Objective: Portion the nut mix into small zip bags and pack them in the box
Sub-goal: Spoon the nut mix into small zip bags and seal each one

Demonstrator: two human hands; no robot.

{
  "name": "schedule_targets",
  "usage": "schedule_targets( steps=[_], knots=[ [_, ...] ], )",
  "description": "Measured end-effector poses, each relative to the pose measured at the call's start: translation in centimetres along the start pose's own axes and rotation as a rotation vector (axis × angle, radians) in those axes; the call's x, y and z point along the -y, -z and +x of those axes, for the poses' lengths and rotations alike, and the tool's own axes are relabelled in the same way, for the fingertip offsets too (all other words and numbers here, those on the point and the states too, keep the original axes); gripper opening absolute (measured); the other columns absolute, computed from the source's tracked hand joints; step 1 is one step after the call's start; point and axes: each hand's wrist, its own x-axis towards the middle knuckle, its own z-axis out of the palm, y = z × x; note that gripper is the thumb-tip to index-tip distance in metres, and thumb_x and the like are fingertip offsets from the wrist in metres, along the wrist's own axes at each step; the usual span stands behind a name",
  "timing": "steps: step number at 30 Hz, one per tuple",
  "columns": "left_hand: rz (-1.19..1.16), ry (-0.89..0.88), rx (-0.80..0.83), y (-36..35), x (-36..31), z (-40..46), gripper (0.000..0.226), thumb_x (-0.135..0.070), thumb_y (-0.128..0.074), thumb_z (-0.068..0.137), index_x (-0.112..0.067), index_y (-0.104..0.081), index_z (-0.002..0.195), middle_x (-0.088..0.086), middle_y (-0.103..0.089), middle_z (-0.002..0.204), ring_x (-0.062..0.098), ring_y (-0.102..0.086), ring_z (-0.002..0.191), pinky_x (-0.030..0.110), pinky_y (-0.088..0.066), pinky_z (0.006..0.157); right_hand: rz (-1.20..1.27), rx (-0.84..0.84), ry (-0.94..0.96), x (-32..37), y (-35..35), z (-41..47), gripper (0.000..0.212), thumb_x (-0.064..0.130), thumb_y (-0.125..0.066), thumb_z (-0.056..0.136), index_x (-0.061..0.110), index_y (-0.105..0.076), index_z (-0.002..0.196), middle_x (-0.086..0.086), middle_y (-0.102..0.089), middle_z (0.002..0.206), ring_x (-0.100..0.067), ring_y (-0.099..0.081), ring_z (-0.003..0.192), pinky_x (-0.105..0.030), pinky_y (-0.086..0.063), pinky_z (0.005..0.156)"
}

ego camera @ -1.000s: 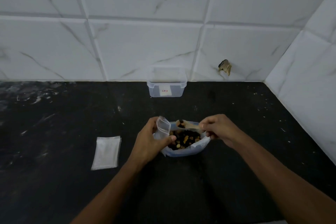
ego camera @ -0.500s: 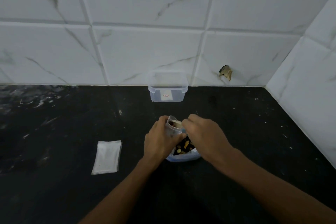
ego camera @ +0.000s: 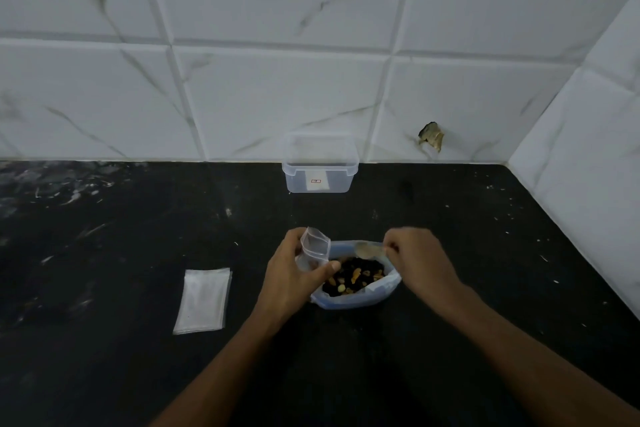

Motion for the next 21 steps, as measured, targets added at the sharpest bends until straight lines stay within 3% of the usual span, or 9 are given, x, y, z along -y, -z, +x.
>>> schedule_targets(
  steps=[3,5,11,17,21],
  knots=[
    [-0.023,0.016,0.060,-0.2,0.0,-0.2,0.053,-0.025,-0.079,0.080,-0.039,-0.046,0.119,-0.014,-0.058,0.117,-0.018,-0.054,0.101,0.007,-0.049,0.071,-0.196,0.059,0.028,-0.5,-3.3,0.0,0.026,0.020,-0.061,0.092,0.020,-0.057,0.118,0.001,-0.059,0.110,-0.011,-0.061,0.096,-0.023,-0.051,0.083],
    [-0.031,0.019,0.070,-0.3,0.0,-0.3,0.053,-0.025,-0.078,0.081,-0.036,-0.046,0.122,-0.014,-0.058,0.116,-0.020,-0.053,0.100,0.006,-0.049,0.071,-0.199,0.063,0.016,-0.3,-4.6,-0.1,0.033,0.020,-0.061,0.092,0.019,-0.055,0.124,0.000,-0.059,0.116,-0.012,-0.061,0.099,-0.024,-0.051,0.084],
    [-0.071,0.031,0.063,-0.5,0.1,-0.4,0.053,-0.029,-0.078,0.081,-0.036,-0.047,0.123,-0.015,-0.057,0.115,-0.003,-0.056,0.105,0.019,-0.050,0.075,0.045,0.044,-0.081,0.6,-7.1,-0.4,0.019,0.019,-0.050,0.097,0.021,-0.062,0.112,0.005,-0.064,0.105,-0.006,-0.060,0.092,-0.025,-0.052,0.084],
    [-0.095,0.039,0.047,-0.9,0.1,-0.5,0.049,-0.031,-0.079,0.079,-0.045,-0.047,0.113,-0.016,-0.058,0.110,0.001,-0.058,0.102,0.022,-0.054,0.072,0.219,0.064,-0.130,0.8,-8.0,0.2,0.016,0.014,-0.053,0.096,0.018,-0.067,0.102,0.004,-0.066,0.100,-0.005,-0.061,0.091,-0.028,-0.053,0.088],
    [-0.092,0.042,0.046,-0.7,0.1,-0.4,0.047,-0.030,-0.078,0.081,-0.048,-0.045,0.110,-0.017,-0.057,0.111,0.001,-0.058,0.102,0.021,-0.053,0.072,0.115,0.097,-0.159,0.2,-7.7,0.9,0.024,0.019,-0.058,0.093,0.020,-0.063,0.116,0.001,-0.065,0.112,-0.011,-0.062,0.102,-0.033,-0.052,0.092]
  ],
)
